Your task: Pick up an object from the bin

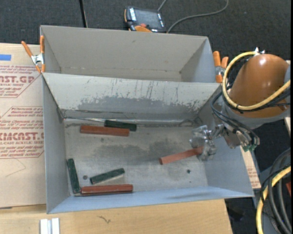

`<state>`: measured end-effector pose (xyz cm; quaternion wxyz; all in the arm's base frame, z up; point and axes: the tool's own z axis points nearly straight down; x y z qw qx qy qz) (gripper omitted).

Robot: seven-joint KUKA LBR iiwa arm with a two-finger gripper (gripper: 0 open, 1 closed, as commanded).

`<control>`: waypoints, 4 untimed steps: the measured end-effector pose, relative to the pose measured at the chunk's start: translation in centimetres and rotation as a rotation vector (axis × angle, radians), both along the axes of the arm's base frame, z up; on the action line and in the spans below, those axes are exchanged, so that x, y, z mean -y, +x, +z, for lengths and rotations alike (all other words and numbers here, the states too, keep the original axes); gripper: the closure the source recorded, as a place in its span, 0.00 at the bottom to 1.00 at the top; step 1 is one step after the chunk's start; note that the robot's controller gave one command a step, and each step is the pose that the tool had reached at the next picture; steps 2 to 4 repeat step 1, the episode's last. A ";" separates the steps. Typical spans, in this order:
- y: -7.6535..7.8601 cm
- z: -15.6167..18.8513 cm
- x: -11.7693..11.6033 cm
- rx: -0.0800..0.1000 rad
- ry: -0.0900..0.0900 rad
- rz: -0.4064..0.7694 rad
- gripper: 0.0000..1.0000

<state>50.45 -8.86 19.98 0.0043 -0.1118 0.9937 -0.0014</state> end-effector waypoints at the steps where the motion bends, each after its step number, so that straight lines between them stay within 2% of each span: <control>1: 0.2 7.7 1.0 0.002 -0.001 0.079 1.00; 4: 0.2 7.7 1.0 0.002 -0.001 0.079 1.00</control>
Offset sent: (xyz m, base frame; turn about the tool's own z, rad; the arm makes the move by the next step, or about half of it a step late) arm 0.0002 -0.0093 0.0725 -0.0801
